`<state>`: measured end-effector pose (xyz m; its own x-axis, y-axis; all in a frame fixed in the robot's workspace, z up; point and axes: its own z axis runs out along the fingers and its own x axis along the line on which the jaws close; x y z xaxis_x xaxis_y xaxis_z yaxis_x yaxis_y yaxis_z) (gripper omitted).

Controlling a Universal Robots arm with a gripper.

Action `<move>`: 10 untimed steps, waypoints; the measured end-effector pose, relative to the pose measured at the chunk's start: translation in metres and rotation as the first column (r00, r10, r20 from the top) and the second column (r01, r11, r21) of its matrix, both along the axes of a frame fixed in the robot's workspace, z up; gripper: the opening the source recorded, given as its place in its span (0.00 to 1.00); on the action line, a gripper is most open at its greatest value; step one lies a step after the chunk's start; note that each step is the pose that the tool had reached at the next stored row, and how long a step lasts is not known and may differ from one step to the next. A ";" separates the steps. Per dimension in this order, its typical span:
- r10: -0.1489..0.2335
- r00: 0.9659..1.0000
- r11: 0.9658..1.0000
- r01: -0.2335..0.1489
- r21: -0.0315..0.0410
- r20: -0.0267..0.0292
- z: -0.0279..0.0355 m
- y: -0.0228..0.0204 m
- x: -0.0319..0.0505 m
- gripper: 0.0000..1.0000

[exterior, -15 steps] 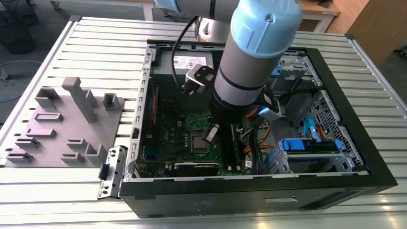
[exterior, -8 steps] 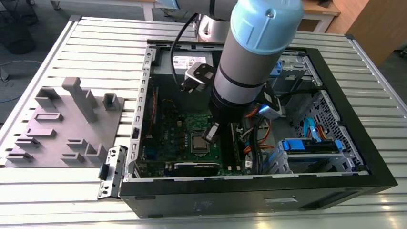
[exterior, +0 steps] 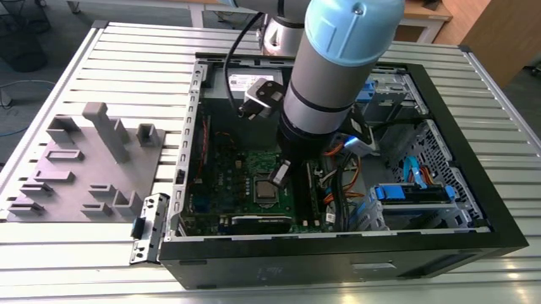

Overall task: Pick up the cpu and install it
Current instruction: 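Install the first cpu locking lever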

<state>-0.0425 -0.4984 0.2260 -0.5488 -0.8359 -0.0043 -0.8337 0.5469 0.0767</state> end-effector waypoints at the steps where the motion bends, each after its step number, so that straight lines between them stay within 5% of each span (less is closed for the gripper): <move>1: 0.000 1.000 1.000 0.000 0.000 0.001 0.0000 0.0000 -0.0008 0.11; 10: 0.000 1.000 1.000 0.000 0.000 0.020 -0.0004 0.0011 -0.0078 0.11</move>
